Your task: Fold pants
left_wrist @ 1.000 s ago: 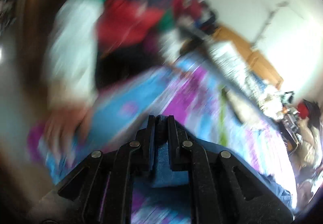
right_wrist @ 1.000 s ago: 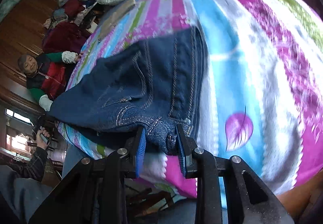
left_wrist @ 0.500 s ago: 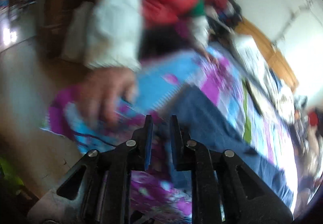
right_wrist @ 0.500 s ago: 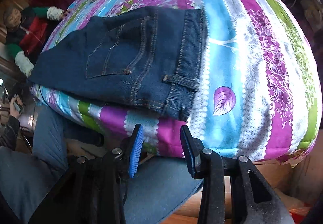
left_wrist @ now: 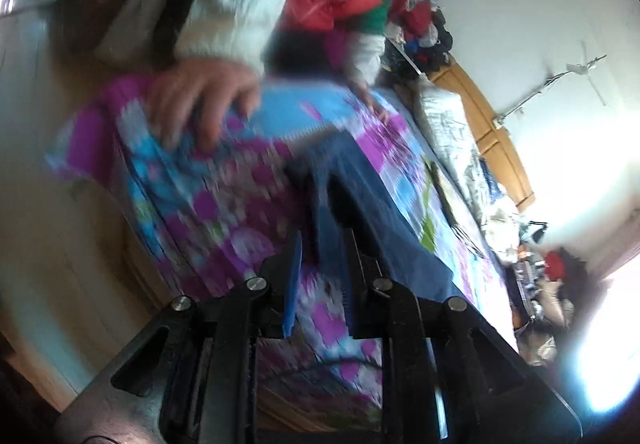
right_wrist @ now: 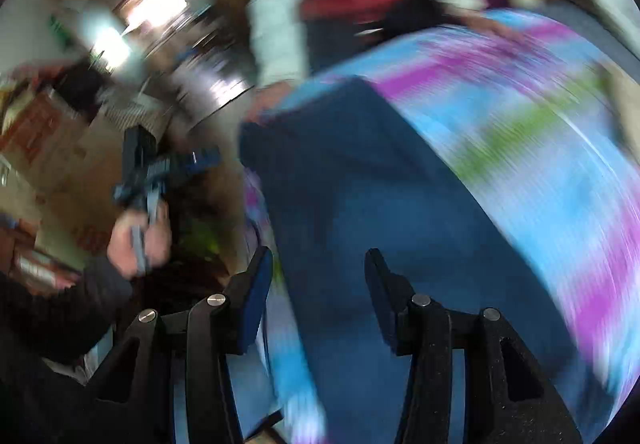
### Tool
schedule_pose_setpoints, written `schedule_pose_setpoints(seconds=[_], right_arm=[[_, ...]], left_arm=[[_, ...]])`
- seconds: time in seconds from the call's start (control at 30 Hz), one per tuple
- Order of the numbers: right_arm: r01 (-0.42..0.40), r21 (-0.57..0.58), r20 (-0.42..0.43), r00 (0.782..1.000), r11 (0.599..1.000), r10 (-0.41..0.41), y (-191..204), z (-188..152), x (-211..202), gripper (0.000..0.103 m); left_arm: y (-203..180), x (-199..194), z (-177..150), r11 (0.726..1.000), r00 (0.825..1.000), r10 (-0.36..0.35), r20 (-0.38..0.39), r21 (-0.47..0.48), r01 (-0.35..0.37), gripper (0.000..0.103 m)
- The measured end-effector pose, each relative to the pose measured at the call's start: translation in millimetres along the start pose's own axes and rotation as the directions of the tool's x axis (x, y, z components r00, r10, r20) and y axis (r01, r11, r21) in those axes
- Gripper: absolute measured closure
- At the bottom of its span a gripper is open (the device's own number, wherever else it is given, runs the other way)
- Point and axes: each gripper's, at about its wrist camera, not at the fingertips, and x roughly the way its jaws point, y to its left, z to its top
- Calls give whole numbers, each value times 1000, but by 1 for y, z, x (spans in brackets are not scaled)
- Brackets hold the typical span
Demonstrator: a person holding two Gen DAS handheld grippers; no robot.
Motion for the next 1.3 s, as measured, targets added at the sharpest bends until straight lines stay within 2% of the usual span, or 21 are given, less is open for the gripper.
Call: schedule_pose_setpoints(seconds=[0.1,0.2,0.3,0.37,0.43,0.47,0.5,0.6,0.7,0.77,0.83,0.9,0.97,1.03,1.1,1.17,1.23,1.27,1.3], right_arm=[[-64,-107,-106,993,992,52,0,82,75,51],[-131,-154,-220,971,979,95,-5,133,137,51],[-172,-160,-327,938,972,112,-13,160,197,51],[-173,-162,-373,922,971,102,-20,166,227,51],[-170,-170,-385,918,971,93,-19,160,241,60],[-184,-183,-371,923,966,106,-15,157,238,81],[-181,-190,-339,935,965,108,-13,155,231,95],[-161,-183,-180,975,970,128,-14,159,191,98],[-150,-156,-40,989,976,145,-24,175,148,98],[-105,-139,15,994,985,108,-40,190,139,98],[-71,-114,21,997,991,74,-58,198,144,98],[36,-126,-16,999,991,-38,-74,202,163,98],[96,-110,-60,993,989,-103,-95,203,182,98],[113,-93,-98,988,989,-122,-104,206,200,98],[95,-84,-112,988,992,-104,-98,202,215,98],[148,-104,-79,984,983,-157,-94,203,210,96],[220,-106,5,975,970,-221,-88,203,190,90],[219,-81,63,975,972,-215,-83,202,171,90],[182,-53,102,979,982,-176,-76,195,153,90]], left_arm=[[3,-2,-9,1000,1000,-23,-7,-8,23,84],[3,-1,-9,998,998,-63,-22,-5,62,84],[1,-1,-9,995,994,-100,-34,1,100,84],[-2,1,-8,993,992,-121,-33,7,122,84],[-5,5,-7,991,991,-133,-30,13,133,84],[-5,9,-6,991,991,-133,-28,12,134,84],[-4,12,-5,991,991,-134,-28,10,134,84],[-4,16,-1,991,991,-130,-18,23,131,84],[-8,19,5,990,991,-133,-1,45,133,84],[-10,24,10,991,992,-124,8,51,123,83],[-10,27,15,994,995,-93,27,58,91,83],[-5,31,18,996,996,-85,34,41,83,83],[-1,33,20,997,997,-65,40,36,63,80],[5,33,21,999,998,-49,45,17,48,78],[9,31,22,999,998,-45,54,-1,45,77],[7,30,22,999,998,-34,57,7,34,75],[2,29,22,999,998,-32,61,22,31,74],[-2,27,22,999,997,-38,63,35,36,74],[-6,27,22,998,997,-48,60,51,45,74]])
